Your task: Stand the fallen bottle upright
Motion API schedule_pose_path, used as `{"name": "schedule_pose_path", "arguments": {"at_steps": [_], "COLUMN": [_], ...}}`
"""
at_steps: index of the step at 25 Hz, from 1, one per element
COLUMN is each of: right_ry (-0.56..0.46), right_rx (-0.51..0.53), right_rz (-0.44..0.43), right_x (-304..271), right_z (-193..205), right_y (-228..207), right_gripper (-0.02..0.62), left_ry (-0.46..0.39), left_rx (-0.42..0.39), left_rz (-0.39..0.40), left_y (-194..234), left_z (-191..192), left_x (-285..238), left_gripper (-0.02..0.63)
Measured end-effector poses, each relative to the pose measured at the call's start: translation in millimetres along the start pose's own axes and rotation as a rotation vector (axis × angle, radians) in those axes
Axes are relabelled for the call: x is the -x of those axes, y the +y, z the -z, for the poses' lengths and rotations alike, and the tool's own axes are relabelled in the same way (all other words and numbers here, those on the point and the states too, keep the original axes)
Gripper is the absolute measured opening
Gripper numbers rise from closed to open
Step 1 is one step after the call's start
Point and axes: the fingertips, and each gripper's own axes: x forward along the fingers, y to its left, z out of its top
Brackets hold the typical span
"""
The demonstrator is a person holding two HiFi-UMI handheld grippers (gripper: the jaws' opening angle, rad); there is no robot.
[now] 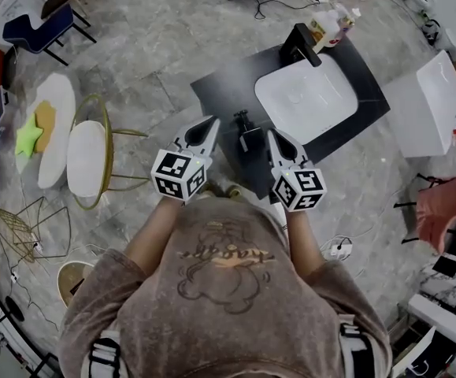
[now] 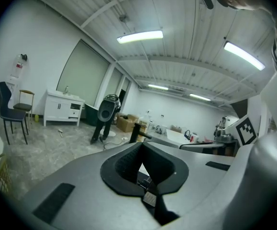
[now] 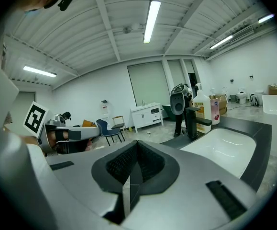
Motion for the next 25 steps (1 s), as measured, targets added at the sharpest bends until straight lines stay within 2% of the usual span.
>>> {"name": "schedule_pose_path", "arguments": {"at_steps": [4, 5, 9, 18, 25], "right_ry": [0.011, 0.018, 0.046, 0.122, 0.232], "right_rx": [-0.009, -0.016, -0.022, -0.035, 0.000], "right_rz": [-0.021, -0.035, -0.078, -0.140, -0.199], "right_x": [-8, -10, -21, -46, -80], "right_z": [-1, -1, 1, 13, 35], "right_y": [-5, -5, -8, -9, -18], "right_gripper": [-0.008, 0.034, 0.070, 0.211, 0.225], "left_ry": [0.000, 0.000, -0.001, -0.007, -0.006], "left_rx": [0.003, 0.002, 0.000, 0.005, -0.001], "left_rz": [-0.014, -0.018, -0.027, -0.056, -0.081], "left_y": [0, -1, 0, 12, 21], "left_z": [1, 1, 0, 0, -2], "left_x": [-3, -4, -10, -17, -22], "left_gripper": [0.018, 0.018, 0.018, 0.018, 0.018]}}
